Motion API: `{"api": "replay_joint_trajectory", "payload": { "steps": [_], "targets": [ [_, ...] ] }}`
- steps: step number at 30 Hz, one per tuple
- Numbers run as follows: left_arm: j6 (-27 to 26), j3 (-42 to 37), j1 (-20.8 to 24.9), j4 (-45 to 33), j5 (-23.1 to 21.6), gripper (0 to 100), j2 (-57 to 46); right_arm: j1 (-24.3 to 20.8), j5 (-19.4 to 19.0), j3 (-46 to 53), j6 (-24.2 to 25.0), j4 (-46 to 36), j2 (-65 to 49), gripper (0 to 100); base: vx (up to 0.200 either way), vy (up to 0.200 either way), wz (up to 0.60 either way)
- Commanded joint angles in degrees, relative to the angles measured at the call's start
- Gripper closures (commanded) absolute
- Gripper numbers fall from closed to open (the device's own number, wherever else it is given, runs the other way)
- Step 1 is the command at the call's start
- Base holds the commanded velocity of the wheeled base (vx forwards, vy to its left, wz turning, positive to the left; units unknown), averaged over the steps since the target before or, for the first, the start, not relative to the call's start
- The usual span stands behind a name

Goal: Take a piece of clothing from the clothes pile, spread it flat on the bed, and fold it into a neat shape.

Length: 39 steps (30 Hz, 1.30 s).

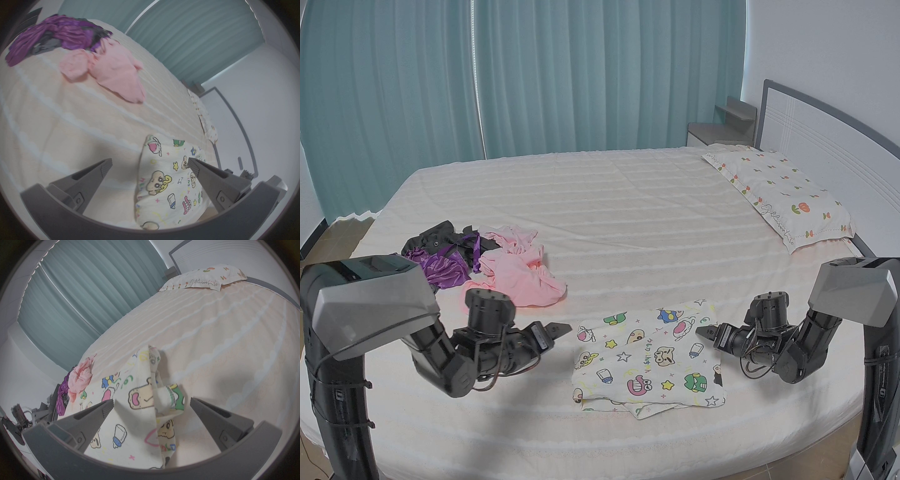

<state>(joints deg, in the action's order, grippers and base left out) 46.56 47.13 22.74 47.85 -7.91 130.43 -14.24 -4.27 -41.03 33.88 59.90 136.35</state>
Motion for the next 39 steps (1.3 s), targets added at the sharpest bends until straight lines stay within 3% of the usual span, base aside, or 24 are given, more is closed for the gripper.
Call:
{"api": "replay_joint_trajectory", "payload": {
  "steps": [1, 7, 16, 17, 18, 19, 39],
  "targets": [
    [-4.37, 15.71, 5.39, -13.66, 1.67, 0, 8.44, -1.67, -2.06, 1.83, -0.22, 1.62, 2.16, 0, 0.000, 0.000, 0.00],
    [-10.78, 20.28, 7.59, -17.35, 1.76, 0, 11.96, -5.98, -1.71, -0.19, -0.48, 1.71, 4.45, 0, 0.000, 0.000, 0.00],
    [-11.31, 25.56, 9.52, -22.98, 1.67, 0, 13.10, -6.42, -1.97, -1.59, -0.57, 1.27, 5.06, 0, 0.000, 0.000, 0.00],
    [-11.22, 26.44, 9.87, -23.85, 1.94, 0, 13.45, -6.59, -2.15, -1.86, -0.57, 1.18, 5.06, 100, 0.000, 0.000, 0.00],
    [-11.22, 26.79, 10.05, -24.21, 2.02, 0, 13.45, -6.68, -2.24, -2.38, -0.48, 1.18, 5.15, 100, 0.000, 0.000, 0.00],
    [-11.22, 26.88, 10.05, -24.38, 2.02, 100, 13.45, -6.68, -2.24, -2.47, -0.48, 1.09, 5.15, 100, 0.000, 0.000, 0.00],
    [-7.18, 26.26, 9.78, -27.98, 5.45, 100, 9.93, -6.68, -1.80, -2.30, 0.05, 1.71, 4.98, 100, 0.000, 0.000, 0.00]
  ]
}}
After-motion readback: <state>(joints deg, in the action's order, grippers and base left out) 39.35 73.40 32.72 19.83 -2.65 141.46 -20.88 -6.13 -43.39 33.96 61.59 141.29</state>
